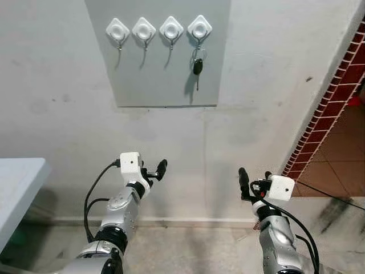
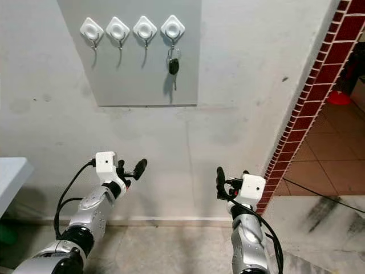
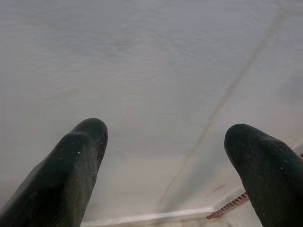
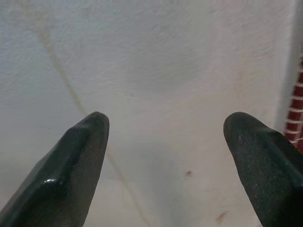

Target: Hang keys on a hook

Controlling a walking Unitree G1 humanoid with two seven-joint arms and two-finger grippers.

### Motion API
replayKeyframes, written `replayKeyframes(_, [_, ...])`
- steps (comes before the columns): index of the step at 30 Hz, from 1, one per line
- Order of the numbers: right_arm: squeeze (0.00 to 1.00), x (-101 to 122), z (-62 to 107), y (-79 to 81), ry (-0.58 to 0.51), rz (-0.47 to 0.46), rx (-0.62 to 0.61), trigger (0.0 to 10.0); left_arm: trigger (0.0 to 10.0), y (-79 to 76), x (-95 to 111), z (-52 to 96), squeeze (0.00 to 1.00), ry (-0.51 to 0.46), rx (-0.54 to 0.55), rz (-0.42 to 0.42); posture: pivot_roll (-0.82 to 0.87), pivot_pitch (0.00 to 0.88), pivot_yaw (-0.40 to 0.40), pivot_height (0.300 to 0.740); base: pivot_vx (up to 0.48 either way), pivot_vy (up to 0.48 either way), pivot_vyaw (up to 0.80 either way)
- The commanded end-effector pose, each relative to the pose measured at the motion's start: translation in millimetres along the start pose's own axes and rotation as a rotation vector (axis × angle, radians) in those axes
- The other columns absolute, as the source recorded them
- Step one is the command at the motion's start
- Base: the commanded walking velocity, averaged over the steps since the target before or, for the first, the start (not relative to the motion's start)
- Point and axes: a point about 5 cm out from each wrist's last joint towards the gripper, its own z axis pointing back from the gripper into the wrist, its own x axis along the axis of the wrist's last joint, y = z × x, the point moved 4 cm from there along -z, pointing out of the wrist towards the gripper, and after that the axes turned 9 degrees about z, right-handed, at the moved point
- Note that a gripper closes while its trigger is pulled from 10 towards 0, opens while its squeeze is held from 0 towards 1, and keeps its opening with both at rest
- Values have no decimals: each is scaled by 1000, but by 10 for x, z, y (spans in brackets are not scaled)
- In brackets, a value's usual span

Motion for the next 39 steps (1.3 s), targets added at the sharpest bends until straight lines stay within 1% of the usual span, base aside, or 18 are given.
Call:
replayKeyframes(1, [0, -58, 38, -13, 18, 5, -11, 10000, 10000, -1, 59, -10, 0, -21, -8, -41, -176, 0, 76, 740, 0, 0, 0])
replayKeyframes(3, [0, -116, 71, -12, 39, 7, -14, 10000, 10000, 23, 36, 15, 0, -28, 2, -50, -164, 0, 66, 740, 0, 0, 0])
replayKeyframes(6, [0, -233, 123, 17, 85, 21, -3, 10000, 10000, 99, -71, 98, 0, -16, 25, -112, -143, 0, 48, 740, 0, 0, 0])
replayKeyframes(8, [0, -261, 135, 23, 96, 21, -1, 10000, 10000, 125, -102, 126, 0, -14, 32, -118, -133, 0, 40, 740, 0, 0, 0])
replayKeyframes(10, [0, -317, 157, 33, 121, 17, -3, 10000, 10000, 193, -175, 186, 0, -4, 49, -97, -127, 0, 30, 740, 0, 0, 0])
replayKeyframes(13, [0, -354, 171, 50, 136, 24, 7, 10000, 10000, 278, -243, 244, 0, 11, 90, -112, -115, 0, 15, 740, 0, 0, 0])
replayKeyframes(15, [0, -393, 188, 61, 152, 28, 21, 10000, 10000, 304, -262, 259, 0, 8, 104, -63, -102, 0, 5, 740, 0, 0, 0])
replayKeyframes(20, [0, -502, 248, 24, 197, 43, 26, 10000, 10000, 300, -320, 295, 0, 18, 87, -74, -91, 0, -3, 740, 0, 0, 0])
replayKeyframes(22, [0, -615, 325, -8, 247, 44, 25, 10000, 10000, 380, -447, 371, 0, 70, 111, -74, -90, 0, -3, 740, 0, 0, 0])
replayKeyframes(23, [0, -615, 325, -8, 247, 44, 25, 10000, 10000, 380, -447, 371, 0, 70, 111, -74, -90, 0, -3, 740, 0, 0, 0])
replayKeyframes(25, [0, -765, 446, -43, 313, 34, 29, 10000, 10000, 486, -620, 490, 0, 142, 137, -68, -92, 0, 3, 740, 0, 0, 0])
replayKeyframes(27, [0, -823, 495, -60, 341, 29, 23, 10000, 10000, 522, -684, 534, 0, 171, 147, -62, -94, 0, 8, 740, 0, 0, 0])
replayKeyframes(29, [0, -967, 623, -77, 416, 41, 26, 10000, 10000, 605, -818, 638, 0, 227, 180, -34, -103, 0, 15, 740, 0, 0, 0])
replayKeyframes(31, [0, -1087, 743, -116, 482, 45, 8, 10000, 10000, 658, -950, 727, 0, 297, 206, -51, -110, 0, 18, 740, 0, 0, 0])
replayKeyframes(33, [0, -1148, 805, -131, 519, 52, 2, 10000, 10000, 672, -1012, 763, 0, 333, 215, -61, -114, 0, 20, 740, 0, 0, 0])
replayKeyframes(34, [0, -1223, 885, -152, 566, 51, -5, 10000, 10000, 690, -1082, 807, 0, 372, 228, -72, -120, 0, 26, 740, 0, 0, 0])
replayKeyframes(38, [0, -1323, 998, -186, 636, 58, -18, 10000, 10000, 717, -1173, 873, 0, 423, 250, -85, -124, 0, 28, 740, 0, 0, 0])
replayKeyframes(39, [0, -1341, 1018, -188, 650, 64, -16, 10000, 10000, 727, -1191, 886, 0, 430, 263, -71, -127, 0, 30, 740, 0, 0, 0])
